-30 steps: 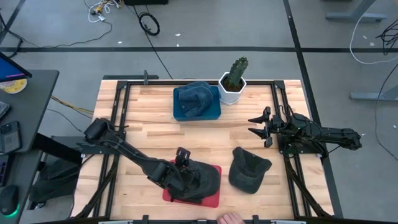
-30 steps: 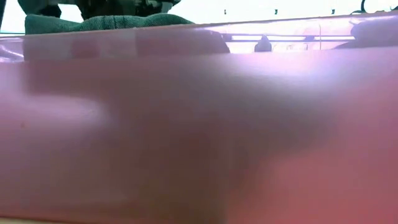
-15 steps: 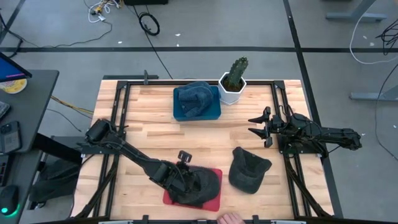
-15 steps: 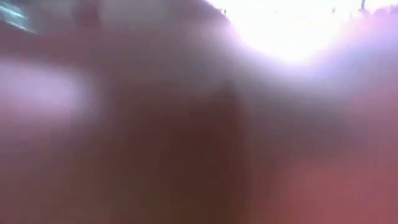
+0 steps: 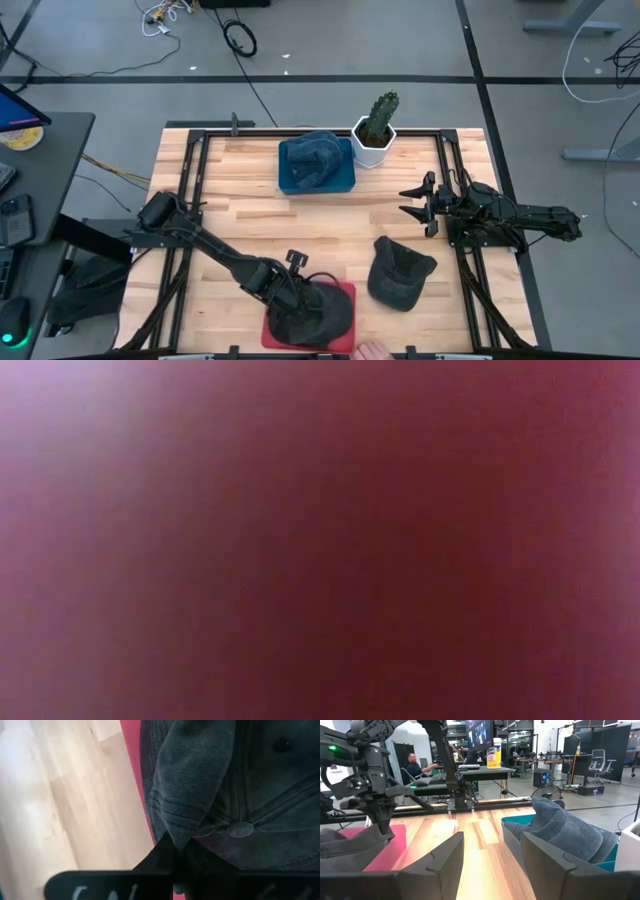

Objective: Pick & Place hat
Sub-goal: Put the middle black cap into the pink bin

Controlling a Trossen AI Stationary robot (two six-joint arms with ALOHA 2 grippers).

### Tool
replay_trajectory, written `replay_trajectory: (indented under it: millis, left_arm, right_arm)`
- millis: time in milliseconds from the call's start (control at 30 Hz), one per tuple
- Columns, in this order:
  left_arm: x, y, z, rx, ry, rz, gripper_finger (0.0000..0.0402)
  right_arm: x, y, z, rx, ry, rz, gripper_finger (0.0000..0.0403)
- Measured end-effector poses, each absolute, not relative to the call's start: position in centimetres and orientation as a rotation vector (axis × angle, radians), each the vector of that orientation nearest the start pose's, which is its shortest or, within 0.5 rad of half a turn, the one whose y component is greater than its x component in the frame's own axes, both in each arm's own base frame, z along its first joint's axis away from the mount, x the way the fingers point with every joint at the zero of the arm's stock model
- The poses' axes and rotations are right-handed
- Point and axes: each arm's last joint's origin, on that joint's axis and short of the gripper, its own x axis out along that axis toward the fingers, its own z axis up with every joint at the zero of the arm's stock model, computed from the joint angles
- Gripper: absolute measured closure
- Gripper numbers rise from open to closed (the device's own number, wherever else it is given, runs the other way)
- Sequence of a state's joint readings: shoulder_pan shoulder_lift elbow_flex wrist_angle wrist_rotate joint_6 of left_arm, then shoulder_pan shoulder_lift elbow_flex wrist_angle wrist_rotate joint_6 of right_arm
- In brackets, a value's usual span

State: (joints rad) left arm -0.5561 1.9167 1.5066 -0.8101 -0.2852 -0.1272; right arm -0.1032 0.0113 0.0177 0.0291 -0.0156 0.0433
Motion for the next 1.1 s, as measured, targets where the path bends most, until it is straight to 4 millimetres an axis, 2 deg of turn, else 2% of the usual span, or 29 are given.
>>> replay_trajectory:
  millis: [267, 467, 667, 833, 967, 1100]
  left_arm:
    - [33.9, -18.3, 19.4, 0.297, 1.174, -0.218, 0.0389]
    - [33.8, -16.4, 17.6, 0.253, 1.223, -0.141, 0.0388]
    - [34.4, -14.6, 17.6, 0.3, 1.203, -0.007, 0.0382]
    - [34.8, -13.6, 17.6, 0.245, 1.203, 0.056, 0.0378]
    - [35.0, -13.2, 17.8, 0.219, 1.217, 0.084, 0.037]
    - [35.2, -13.3, 18.4, 0.23, 1.215, 0.07, 0.0342]
  right_arm:
    - [9.7, -1.0, 17.1, 0.041, -0.037, -0.086, 0.0204]
    - [9.7, -1.0, 17.1, 0.041, -0.037, -0.087, 0.0204]
    - [9.7, -1.0, 17.1, 0.041, -0.037, -0.087, 0.0204]
    - [9.7, -1.0, 17.1, 0.041, -0.037, -0.086, 0.0204]
    - [9.7, -1.0, 17.1, 0.041, -0.037, -0.087, 0.0204]
    - [9.7, -1.0, 17.1, 0.041, -0.037, -0.086, 0.0204]
